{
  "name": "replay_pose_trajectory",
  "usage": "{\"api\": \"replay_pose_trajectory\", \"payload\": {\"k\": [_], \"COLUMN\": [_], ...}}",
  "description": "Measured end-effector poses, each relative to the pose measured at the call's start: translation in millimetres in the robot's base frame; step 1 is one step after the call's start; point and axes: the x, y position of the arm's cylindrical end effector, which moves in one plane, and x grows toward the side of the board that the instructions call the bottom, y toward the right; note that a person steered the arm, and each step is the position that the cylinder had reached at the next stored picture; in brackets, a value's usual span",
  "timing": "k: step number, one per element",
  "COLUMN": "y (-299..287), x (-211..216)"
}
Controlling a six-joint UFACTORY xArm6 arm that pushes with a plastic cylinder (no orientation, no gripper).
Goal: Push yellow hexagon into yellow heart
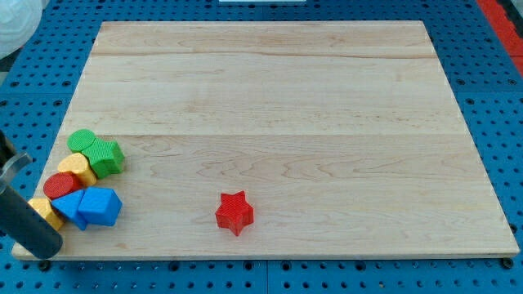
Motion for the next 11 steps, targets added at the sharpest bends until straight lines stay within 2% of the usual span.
{"api": "replay_pose_trajectory", "payload": {"k": [1, 2, 3, 7, 8, 10, 11], "y": [-37, -41, 1, 14, 36, -33, -34], "x": [0, -7, -19, -90, -83, -107, -115]}}
